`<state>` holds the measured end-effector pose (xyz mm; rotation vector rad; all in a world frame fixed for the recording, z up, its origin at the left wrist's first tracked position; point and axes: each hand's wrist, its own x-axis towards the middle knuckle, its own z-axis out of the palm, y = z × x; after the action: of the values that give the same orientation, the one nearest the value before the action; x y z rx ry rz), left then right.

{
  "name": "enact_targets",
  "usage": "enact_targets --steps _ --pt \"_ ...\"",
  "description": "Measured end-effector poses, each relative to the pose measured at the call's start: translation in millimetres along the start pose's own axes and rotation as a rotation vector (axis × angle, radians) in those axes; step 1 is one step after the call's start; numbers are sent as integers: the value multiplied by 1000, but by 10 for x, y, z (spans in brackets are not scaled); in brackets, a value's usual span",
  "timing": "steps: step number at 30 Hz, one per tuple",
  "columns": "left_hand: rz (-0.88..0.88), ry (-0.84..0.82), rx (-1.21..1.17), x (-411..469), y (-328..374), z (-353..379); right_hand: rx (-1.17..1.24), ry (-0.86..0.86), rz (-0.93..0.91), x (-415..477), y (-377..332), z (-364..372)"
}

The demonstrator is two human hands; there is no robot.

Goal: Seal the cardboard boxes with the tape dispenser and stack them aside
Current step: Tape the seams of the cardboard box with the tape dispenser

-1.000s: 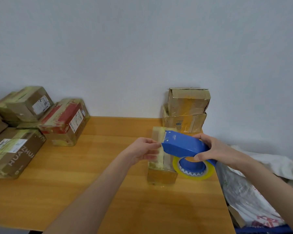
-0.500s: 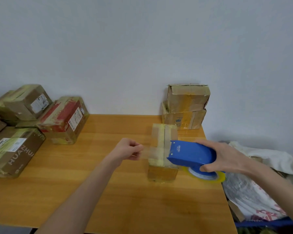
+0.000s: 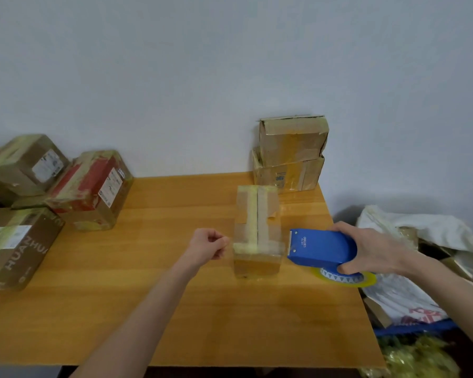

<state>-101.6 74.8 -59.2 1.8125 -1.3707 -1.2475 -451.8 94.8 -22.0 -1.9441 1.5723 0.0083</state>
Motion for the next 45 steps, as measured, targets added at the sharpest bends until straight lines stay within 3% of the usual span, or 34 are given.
enact_targets --steps 13,19,21,24,26,30,34,36,39,41,45 --pt "-10 78 179 154 -230 211 115 -61 -10 336 54 330" --pt "124 226 589 98 -189 163 128 -58 -7 392 101 423" --pt "142 192 494 57 -166 229 128 -56 -1 392 118 434" --pt "33 55 126 -53 -130 407 121 -45 -24 446 27 473" --pt "7 121 11 -69 -137 395 109 -28 -48 513 -97 527" --pt "7 148 83 -57 -269 235 119 -32 -96 641 -315 593" --pt "-29 54 64 -38 -356 241 80 -64 -89 663 -297 548" --pt "7 97 219 -27 -385 230 61 -67 -84 638 -266 522" --pt "402 260 633 -46 -340 261 41 -51 -101 615 -224 510" --pt "572 116 809 -80 -282 384 21 -48 -119 615 -211 510" --pt "547 -5 1138 -25 -355 471 -3 -19 -174 621 -163 523"
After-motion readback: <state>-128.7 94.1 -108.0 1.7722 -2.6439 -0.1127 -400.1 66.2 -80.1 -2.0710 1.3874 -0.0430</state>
